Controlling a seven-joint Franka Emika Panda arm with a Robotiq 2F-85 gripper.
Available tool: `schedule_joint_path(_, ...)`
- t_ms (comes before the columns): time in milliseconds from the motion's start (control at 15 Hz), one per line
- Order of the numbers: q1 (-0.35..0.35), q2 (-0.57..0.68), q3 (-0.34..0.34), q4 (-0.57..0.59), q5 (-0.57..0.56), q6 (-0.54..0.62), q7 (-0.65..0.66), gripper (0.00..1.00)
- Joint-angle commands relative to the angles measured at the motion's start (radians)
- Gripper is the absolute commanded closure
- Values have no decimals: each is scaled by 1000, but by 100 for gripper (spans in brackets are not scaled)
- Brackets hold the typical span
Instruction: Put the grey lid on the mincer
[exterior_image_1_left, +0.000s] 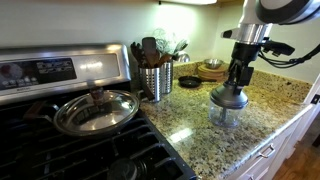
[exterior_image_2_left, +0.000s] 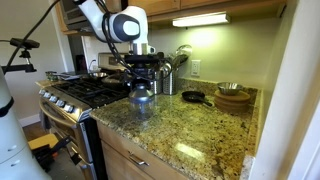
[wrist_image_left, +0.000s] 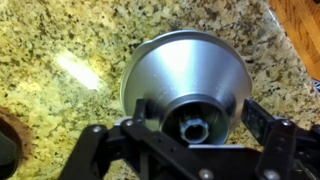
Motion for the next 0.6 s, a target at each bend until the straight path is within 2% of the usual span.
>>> schedule_joint_path(0, -7, 15, 1, -12, 28, 13, -34, 0)
schedule_joint_path(533, -9, -89, -6, -24, 35, -52, -28, 0)
